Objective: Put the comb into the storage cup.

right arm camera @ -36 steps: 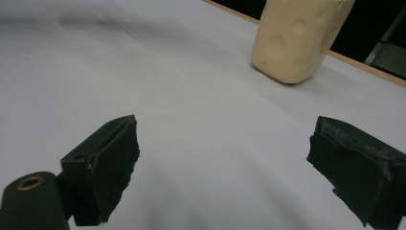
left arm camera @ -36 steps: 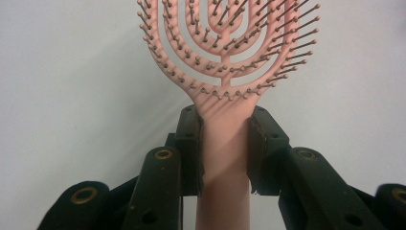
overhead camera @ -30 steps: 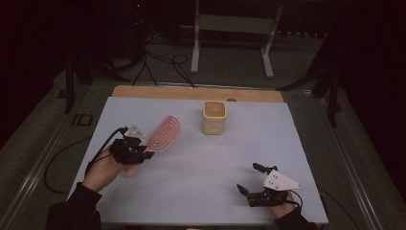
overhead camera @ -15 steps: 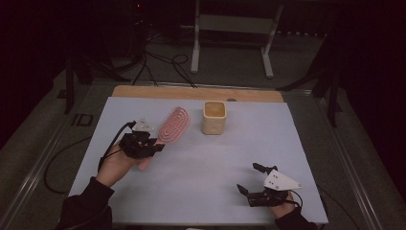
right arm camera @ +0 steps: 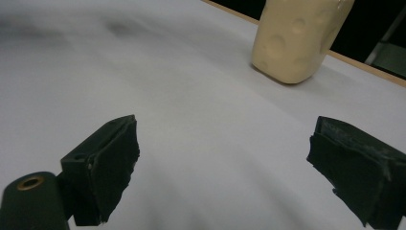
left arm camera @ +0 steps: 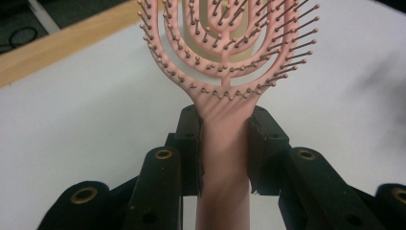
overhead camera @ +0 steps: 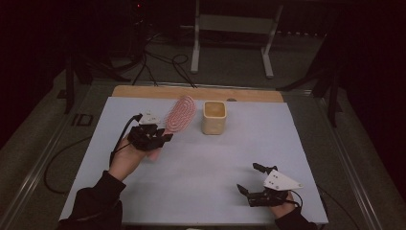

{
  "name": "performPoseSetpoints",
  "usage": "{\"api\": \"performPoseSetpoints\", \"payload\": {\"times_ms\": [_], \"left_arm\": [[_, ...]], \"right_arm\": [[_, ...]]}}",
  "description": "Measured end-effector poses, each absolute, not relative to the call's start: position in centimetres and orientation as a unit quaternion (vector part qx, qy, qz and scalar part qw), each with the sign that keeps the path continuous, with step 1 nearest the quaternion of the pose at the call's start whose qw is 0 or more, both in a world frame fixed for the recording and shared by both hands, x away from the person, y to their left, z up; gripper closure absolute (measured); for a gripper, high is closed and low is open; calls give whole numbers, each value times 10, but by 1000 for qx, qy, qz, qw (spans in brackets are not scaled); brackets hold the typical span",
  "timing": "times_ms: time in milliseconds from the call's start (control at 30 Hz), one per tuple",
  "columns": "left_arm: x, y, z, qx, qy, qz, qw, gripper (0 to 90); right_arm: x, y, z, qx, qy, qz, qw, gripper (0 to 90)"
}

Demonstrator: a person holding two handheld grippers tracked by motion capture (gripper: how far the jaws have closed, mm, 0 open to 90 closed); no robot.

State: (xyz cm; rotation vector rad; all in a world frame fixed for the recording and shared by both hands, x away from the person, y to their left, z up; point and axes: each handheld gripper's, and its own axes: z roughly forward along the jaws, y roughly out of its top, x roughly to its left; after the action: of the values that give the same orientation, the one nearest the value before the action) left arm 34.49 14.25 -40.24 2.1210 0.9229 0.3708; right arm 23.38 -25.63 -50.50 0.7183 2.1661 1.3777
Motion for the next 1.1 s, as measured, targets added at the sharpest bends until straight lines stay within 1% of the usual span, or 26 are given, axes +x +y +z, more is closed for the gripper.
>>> {"api": "performPoseSetpoints", "payload": {"times_ms": [400, 733, 1100], "left_arm": [[357, 125, -389, 816, 361, 161, 422, 698], [365, 112, -376, 805, 360, 180, 436, 698], [381, 94, -366, 786, 360, 186, 466, 698]], "right_arm": [[234, -257, -505, 264, 789, 502, 237, 94], [234, -257, -505, 265, 789, 501, 236, 94], [234, -257, -505, 263, 789, 502, 237, 94]]}}
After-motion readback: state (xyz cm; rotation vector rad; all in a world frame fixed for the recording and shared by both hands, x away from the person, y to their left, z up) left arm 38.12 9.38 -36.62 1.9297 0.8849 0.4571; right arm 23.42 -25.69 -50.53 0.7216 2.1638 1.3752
